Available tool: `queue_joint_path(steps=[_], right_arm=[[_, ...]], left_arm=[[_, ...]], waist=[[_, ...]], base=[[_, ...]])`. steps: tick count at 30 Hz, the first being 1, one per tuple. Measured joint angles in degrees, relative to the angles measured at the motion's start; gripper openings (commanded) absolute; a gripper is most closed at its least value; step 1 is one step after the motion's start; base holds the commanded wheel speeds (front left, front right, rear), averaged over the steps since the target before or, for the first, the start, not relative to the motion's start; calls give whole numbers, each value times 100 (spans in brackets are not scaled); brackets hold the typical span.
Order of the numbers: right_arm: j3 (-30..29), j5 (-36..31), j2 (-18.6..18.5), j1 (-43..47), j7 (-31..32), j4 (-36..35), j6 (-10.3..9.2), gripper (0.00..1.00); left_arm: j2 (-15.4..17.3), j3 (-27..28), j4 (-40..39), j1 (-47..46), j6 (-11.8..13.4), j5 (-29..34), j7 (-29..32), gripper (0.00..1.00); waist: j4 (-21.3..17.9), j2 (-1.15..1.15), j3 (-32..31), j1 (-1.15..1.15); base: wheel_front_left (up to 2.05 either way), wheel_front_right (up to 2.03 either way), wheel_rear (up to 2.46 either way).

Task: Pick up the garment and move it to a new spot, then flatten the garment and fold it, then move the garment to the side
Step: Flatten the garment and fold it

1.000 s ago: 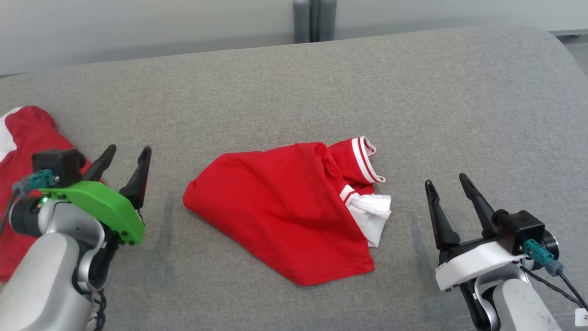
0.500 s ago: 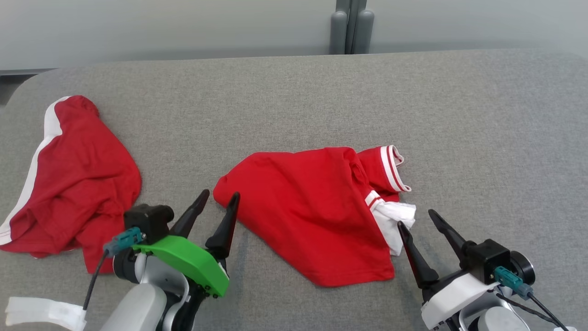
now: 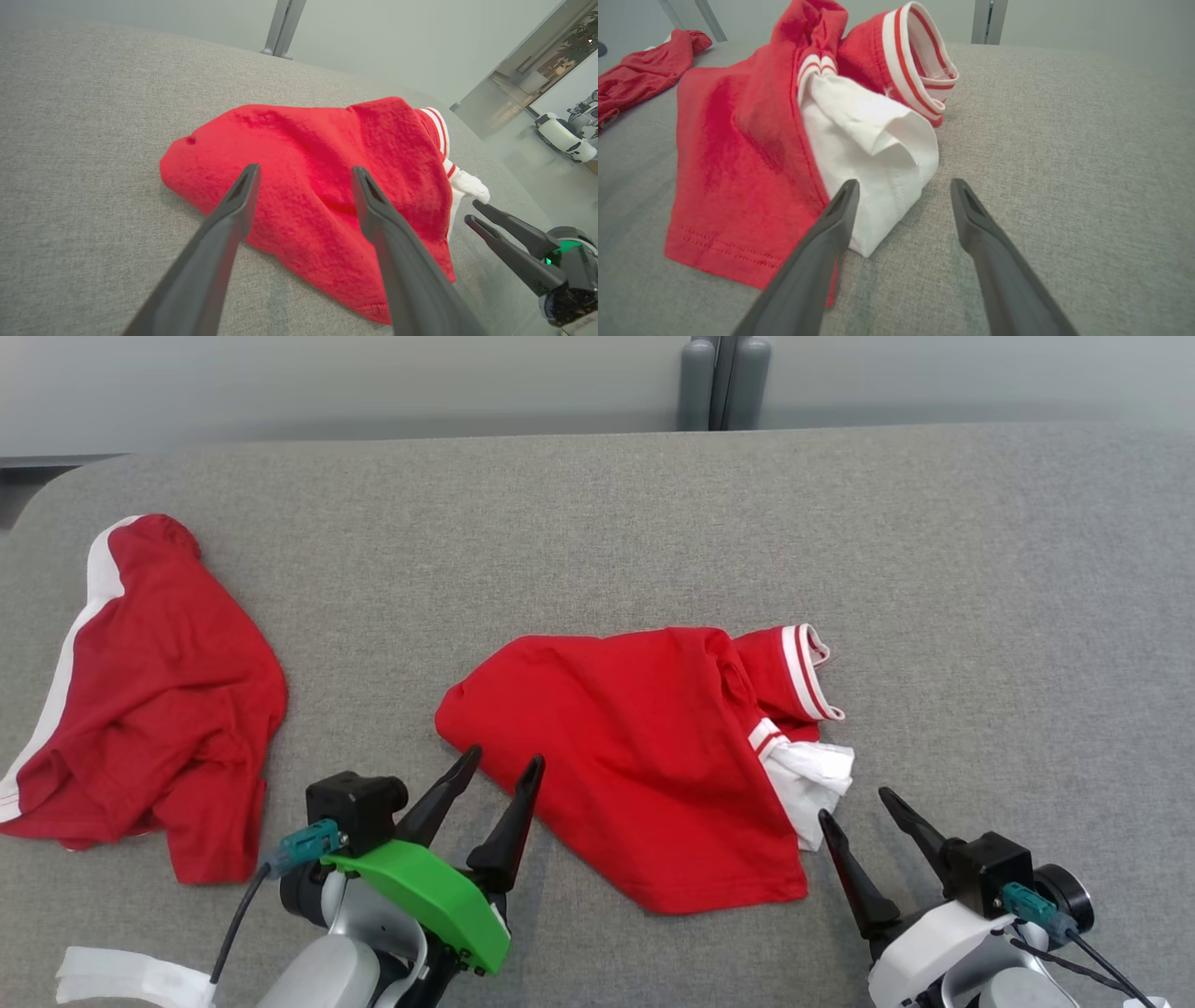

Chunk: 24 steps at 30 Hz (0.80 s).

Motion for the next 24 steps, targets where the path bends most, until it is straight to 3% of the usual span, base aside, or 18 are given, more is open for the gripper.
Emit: queue_joint_path(steps=[18,22,23,24], right_arm=[[266,208,81,-372,0,915,1,100],[304,348,96,-522,-1,1113,1,75],[314,381,97,-552,-1,1144,1,49],[328,412,97,-578,-1,1176,1,40]], left_arm=[[15,-33,-138,2,15,60,96,100],[12,-63,-174,2,15,68,136,100],[11,-75,-178,2,15,69,145,100],[9,-81,-183,2,15,69,146,100]], waist=[[12,0,172,0],[26,0,195,0],[33,0,200,0],[41,0,204,0]], base=[[0,0,0],[0,0,0],[0,0,0],[0,0,0]])
